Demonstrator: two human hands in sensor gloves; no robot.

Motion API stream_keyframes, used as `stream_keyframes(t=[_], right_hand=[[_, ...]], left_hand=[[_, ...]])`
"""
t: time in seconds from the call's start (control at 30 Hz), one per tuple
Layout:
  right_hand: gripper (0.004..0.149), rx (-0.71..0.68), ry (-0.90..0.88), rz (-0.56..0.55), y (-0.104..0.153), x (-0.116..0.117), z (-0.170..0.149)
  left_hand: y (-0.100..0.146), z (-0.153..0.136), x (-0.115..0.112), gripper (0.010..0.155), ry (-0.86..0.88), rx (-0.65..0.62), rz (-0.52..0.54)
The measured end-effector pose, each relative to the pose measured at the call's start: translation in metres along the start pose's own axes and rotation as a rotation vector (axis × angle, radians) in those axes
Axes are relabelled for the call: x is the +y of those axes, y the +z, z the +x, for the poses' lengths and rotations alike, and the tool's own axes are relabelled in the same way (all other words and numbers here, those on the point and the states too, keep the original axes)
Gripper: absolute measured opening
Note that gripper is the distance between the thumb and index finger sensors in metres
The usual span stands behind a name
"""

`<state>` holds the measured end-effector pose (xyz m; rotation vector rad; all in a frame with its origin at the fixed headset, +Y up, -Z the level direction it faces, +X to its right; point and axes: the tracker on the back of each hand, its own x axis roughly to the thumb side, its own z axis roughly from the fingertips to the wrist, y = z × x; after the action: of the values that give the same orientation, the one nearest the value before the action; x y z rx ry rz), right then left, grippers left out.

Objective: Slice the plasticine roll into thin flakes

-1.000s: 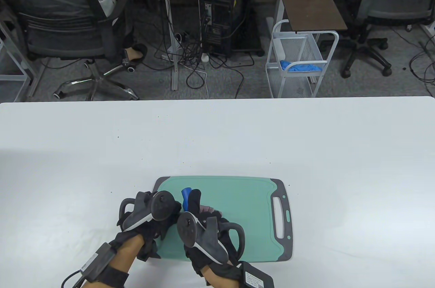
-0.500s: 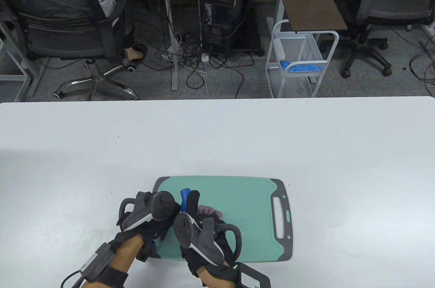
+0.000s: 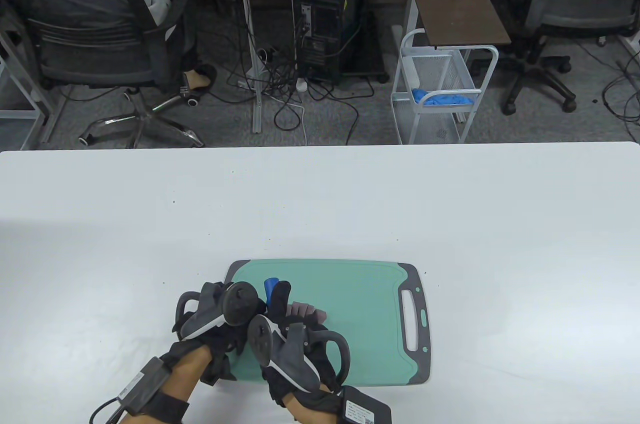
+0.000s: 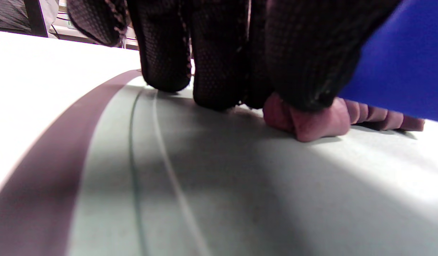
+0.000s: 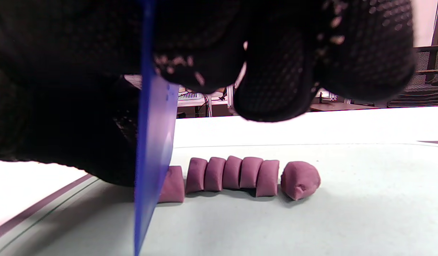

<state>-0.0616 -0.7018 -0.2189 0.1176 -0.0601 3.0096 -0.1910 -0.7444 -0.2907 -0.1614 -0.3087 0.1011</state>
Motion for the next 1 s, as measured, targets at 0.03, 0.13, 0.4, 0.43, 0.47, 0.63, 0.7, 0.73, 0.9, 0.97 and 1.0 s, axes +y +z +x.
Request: stream_keyframes(t=[0.03,0.13,0.4,0.43,0.47,0.63,0.7,0.73,0.9,0.97,1.0], right_hand=[[0.082,0.0,0.002,0.0,0.0,0.001,0.0],[0.082,-0.004,0.009,-0.002,-0.001,0.002,0.002],[0.082,-0.005,0.018,-0.005,-0.003,0.006,0.003],[0.082,-0.005,0.02,-0.004,-0.003,0.006,0.003],[0.082,-0.005,0.021,-0.004,-0.003,0.006,0.003],[0.082,-0.011,0.031,-0.009,-0.004,0.009,0.005],[0.082,-0.014,0.036,-0.009,-0.004,0.01,0.005],[0.083,-0.015,0.038,-0.008,-0.004,0.011,0.005],[0.083,-0.017,0.043,-0.008,-0.005,0.008,0.006],[0.083,-0.017,0.043,-0.008,-0.004,0.007,0.006],[0.083,-0.017,0.043,-0.008,-0.004,0.007,0.006]], left_hand=[[0.0,0.0,0.0,0.044,0.001,0.001,0.001],[0.0,0.0,0.0,0.044,0.003,0.002,0.002],[0.0,0.001,-0.001,0.043,0.002,0.006,0.006],[0.0,0.001,-0.001,0.043,0.002,0.007,0.006],[0.0,0.001,-0.001,0.043,0.002,0.007,0.007],[0.0,0.001,-0.001,0.043,0.002,0.008,0.007],[0.0,0.001,-0.001,0.043,0.002,0.008,0.007],[0.0,0.001,-0.001,0.043,0.002,0.008,0.007],[0.0,0.001,-0.001,0.043,0.002,0.008,0.007],[0.0,0.001,-0.001,0.043,0.002,0.008,0.007],[0.0,0.001,-0.001,0.044,0.002,0.008,0.007]])
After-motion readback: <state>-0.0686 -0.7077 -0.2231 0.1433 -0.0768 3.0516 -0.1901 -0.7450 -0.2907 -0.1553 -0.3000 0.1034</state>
